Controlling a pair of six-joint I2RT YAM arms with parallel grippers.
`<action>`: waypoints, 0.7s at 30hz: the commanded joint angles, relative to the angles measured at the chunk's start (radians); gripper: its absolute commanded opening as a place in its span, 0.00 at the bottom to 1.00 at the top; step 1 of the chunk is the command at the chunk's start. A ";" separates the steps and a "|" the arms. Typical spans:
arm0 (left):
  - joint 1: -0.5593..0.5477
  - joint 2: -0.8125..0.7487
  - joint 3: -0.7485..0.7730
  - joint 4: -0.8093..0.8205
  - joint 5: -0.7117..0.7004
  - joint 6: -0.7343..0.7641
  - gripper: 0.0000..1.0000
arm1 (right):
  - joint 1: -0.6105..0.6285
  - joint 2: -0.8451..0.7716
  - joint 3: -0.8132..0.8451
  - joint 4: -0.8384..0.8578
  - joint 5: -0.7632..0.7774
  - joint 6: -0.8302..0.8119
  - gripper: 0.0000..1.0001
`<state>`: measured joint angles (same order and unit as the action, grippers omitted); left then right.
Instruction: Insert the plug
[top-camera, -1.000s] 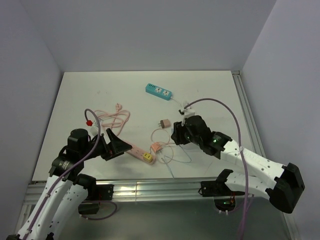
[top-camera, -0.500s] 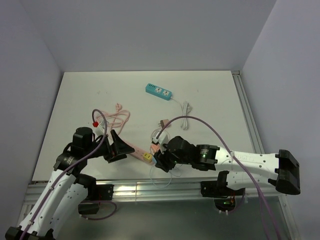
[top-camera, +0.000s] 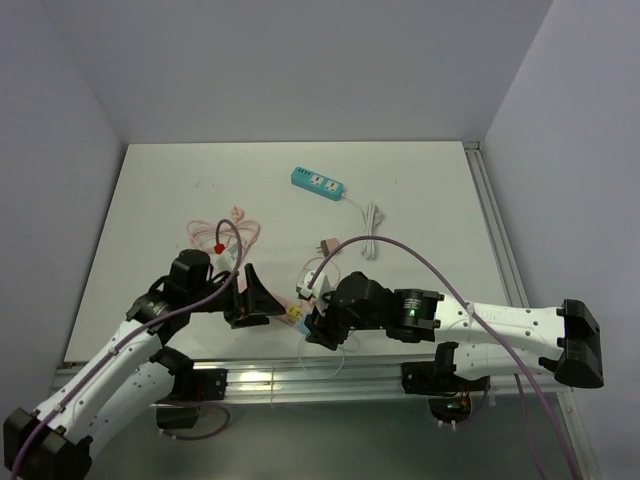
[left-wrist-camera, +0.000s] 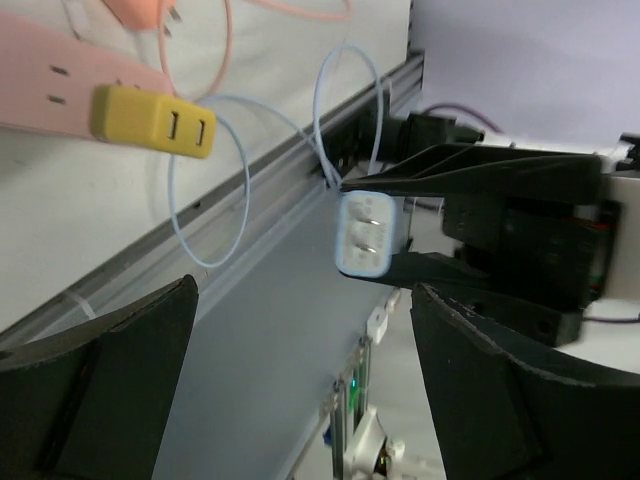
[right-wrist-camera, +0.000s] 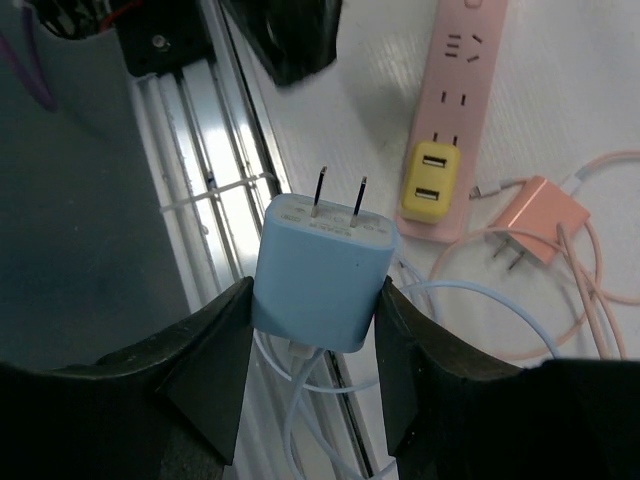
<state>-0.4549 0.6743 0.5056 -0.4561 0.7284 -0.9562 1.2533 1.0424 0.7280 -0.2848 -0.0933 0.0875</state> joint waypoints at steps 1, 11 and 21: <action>-0.092 0.071 0.022 0.100 -0.018 -0.021 0.94 | 0.009 0.005 0.085 0.020 -0.071 -0.040 0.00; -0.165 0.146 -0.019 0.263 0.011 -0.095 0.93 | 0.011 0.090 0.148 -0.002 -0.103 -0.077 0.00; -0.202 0.202 -0.029 0.332 0.031 -0.092 0.79 | 0.012 0.087 0.131 0.045 -0.037 -0.078 0.00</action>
<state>-0.6491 0.8730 0.4805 -0.1982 0.7292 -1.0431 1.2591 1.1469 0.8265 -0.2935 -0.1581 0.0265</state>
